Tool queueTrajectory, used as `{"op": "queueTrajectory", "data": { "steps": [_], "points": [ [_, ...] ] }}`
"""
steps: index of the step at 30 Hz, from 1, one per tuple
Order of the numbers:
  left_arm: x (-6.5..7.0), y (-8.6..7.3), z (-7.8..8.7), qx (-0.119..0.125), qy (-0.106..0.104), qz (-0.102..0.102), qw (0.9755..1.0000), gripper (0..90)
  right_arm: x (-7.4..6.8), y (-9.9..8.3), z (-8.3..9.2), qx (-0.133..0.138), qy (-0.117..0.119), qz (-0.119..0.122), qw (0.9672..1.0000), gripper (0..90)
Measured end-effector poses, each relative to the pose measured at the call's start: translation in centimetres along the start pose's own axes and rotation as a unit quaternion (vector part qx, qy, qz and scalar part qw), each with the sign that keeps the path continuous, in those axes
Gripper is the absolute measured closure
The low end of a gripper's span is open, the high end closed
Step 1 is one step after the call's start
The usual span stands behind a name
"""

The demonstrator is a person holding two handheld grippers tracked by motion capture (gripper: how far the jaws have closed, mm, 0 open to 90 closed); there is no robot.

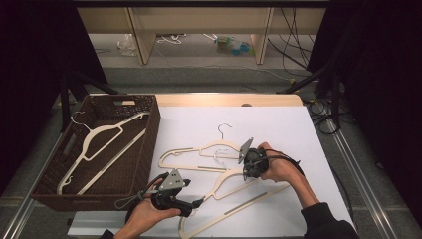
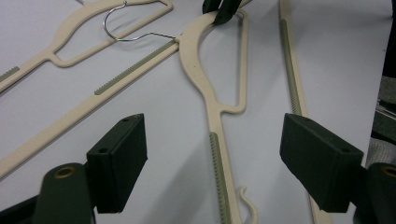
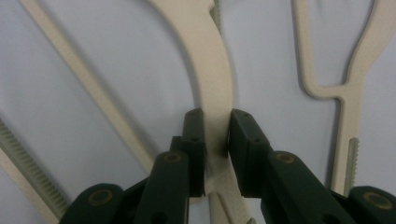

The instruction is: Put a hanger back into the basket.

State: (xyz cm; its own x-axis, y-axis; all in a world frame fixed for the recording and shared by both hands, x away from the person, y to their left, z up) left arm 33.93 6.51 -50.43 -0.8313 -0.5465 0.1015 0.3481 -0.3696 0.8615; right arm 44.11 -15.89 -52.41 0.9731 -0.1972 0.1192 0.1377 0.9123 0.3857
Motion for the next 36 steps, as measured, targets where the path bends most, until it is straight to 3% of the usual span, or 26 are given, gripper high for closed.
{"op": "queueTrajectory", "data": {
  "steps": [3,5,8,10,12,15,17,22,26,27,32,36],
  "points": [
    [0.1,0.0,0.0,-0.005,-0.007,0.007,0.9999,23.1,0.1,0.1,0.1,0.003,-0.002,-0.001,1.0,77.4],
    [-0.1,0.0,0.0,-0.003,0.001,-0.005,1.0,23.1,0.1,0.1,0.3,0.006,-0.003,0.002,1.0,77.5],
    [0.0,0.0,-0.3,-0.003,0.002,0.007,1.0,23.1,0.1,0.2,0.8,0.01,-0.006,0.0,0.9999,77.6],
    [-0.2,0.1,-0.9,-0.007,0.001,0.007,1.0,23.2,0.2,0.3,1.2,0.007,-0.012,0.003,0.9999,77.6],
    [-0.2,0.4,-1.8,0.001,-0.002,0.02,0.9998,23.2,0.2,0.4,1.4,0.011,-0.013,0.0,0.9999,77.6],
    [-0.8,0.8,-3.3,-0.012,-0.004,0.015,0.9998,23.8,0.2,0.4,1.5,0.012,-0.015,-0.002,0.9998,77.6],
    [-0.9,1.2,-4.3,-0.008,-0.008,0.029,0.9995,24.9,0.2,0.4,1.7,0.016,-0.014,-0.002,0.9998,77.6],
    [-1.4,2.1,-6.1,-0.016,-0.011,0.023,0.9995,26.0,0.2,0.6,2.2,0.027,-0.017,-0.001,0.9995,77.6],
    [-1.1,2.7,-7.2,-0.018,-0.03,0.051,0.9981,29.0,0.1,0.7,2.4,0.031,-0.02,0.001,0.9993,77.5],
    [-1.2,2.7,-7.5,-0.023,-0.033,0.044,0.9982,30.0,0.1,0.7,2.5,0.033,-0.02,0.001,0.9993,77.5],
    [-0.8,3.3,-8.5,-0.025,-0.063,0.052,0.9963,38.4,0.0,0.8,2.7,0.041,-0.022,0.002,0.9989,77.5],
    [-1.3,3.6,-9.0,-0.031,-0.056,0.052,0.9966,43.1,-0.2,1.0,2.9,0.046,-0.019,0.002,0.9988,77.5]
  ]
}}
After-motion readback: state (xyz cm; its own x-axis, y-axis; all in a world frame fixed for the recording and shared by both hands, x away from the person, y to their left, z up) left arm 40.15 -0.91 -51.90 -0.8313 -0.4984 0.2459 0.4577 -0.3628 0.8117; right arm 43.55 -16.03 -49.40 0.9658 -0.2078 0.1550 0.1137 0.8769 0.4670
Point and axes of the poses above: each handheld gripper's, and its own axes: z roughly backward along the jaws, y roughly out of its top, x roughly to its right, the point moved 7 cm from there along -z, roughly forward along the jaws, and after that the axes turned 7 degrees about x, right-handed, at the moved point
